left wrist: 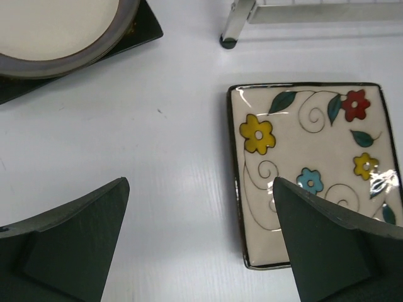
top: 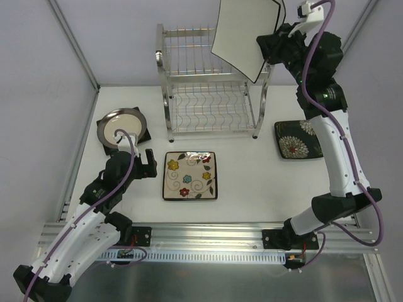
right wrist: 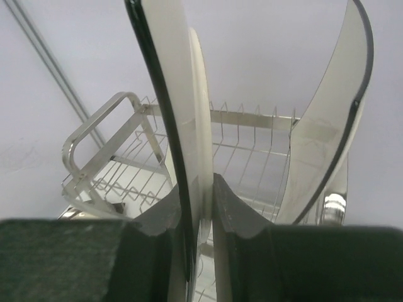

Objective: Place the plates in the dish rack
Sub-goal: Insert the plate into the dish rack

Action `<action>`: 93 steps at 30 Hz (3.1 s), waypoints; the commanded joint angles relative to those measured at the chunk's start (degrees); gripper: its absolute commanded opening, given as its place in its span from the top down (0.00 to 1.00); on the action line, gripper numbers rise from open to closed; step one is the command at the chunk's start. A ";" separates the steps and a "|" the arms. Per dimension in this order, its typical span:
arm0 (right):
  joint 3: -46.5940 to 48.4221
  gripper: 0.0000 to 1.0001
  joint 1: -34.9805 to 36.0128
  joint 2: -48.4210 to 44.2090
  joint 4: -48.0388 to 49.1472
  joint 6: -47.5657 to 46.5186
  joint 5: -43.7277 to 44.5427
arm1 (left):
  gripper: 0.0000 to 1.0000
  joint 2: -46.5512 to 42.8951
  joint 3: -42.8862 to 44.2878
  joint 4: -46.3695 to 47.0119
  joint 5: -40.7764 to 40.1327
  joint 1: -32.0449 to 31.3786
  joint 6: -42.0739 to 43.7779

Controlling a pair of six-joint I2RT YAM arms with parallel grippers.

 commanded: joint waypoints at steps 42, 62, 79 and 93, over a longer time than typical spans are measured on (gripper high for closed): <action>9.66 0.99 6.39 12.42 41.30 -23.19 28.79 | 0.01 3.04 -1.50 2.96 -4.35 3.19 5.59; 8.70 0.99 6.74 15.85 38.23 -23.02 31.69 | 0.01 2.43 -1.50 3.05 -3.74 3.54 5.77; -4.40 1.00 7.71 10.76 35.95 -16.08 33.54 | 0.01 2.69 -1.50 3.31 -3.12 3.72 5.86; -10.03 0.79 8.85 6.89 29.09 -10.36 34.68 | 0.01 2.60 -1.59 3.40 -2.60 3.72 5.77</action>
